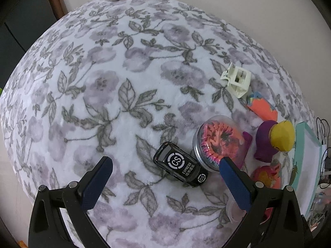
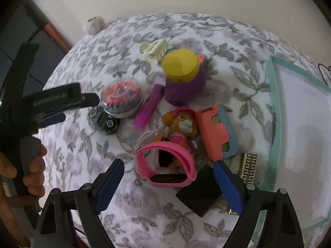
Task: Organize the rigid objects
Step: 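Move the left tool to the black toy car while the right tool approaches the pink watch band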
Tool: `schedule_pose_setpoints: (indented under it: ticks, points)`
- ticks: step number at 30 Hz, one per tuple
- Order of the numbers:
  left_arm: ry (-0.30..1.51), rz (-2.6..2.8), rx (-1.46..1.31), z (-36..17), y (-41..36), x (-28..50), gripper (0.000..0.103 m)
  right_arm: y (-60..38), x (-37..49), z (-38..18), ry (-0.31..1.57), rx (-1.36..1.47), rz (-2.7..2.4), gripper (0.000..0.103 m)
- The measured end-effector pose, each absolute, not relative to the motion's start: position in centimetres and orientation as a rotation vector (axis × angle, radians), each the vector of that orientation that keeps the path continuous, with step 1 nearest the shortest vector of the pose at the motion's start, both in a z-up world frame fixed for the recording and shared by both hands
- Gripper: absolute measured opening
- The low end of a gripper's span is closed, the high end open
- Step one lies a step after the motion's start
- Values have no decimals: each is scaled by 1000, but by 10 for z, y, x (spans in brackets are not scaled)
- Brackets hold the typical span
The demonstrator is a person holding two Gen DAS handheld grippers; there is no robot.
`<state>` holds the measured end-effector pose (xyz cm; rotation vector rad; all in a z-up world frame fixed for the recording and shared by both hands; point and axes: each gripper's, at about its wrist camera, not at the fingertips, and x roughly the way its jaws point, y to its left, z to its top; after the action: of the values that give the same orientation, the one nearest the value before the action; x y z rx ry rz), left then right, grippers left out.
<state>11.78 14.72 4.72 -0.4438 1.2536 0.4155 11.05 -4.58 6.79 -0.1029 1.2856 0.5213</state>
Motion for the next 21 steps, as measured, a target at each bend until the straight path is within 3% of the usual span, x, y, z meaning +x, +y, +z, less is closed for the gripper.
schedule_pose_setpoints:
  ticks: [12, 15, 21]
  points:
    - [1276, 464, -360, 40, 137, 121, 102, -25, 105, 60, 1274, -219, 542, 83]
    - [1291, 477, -310, 39, 133, 123, 95, -27, 105, 60, 1270, -233, 552, 81]
    - [1302, 513, -343, 32, 140, 114, 93, -38, 107, 61, 1267, -219, 537, 76]
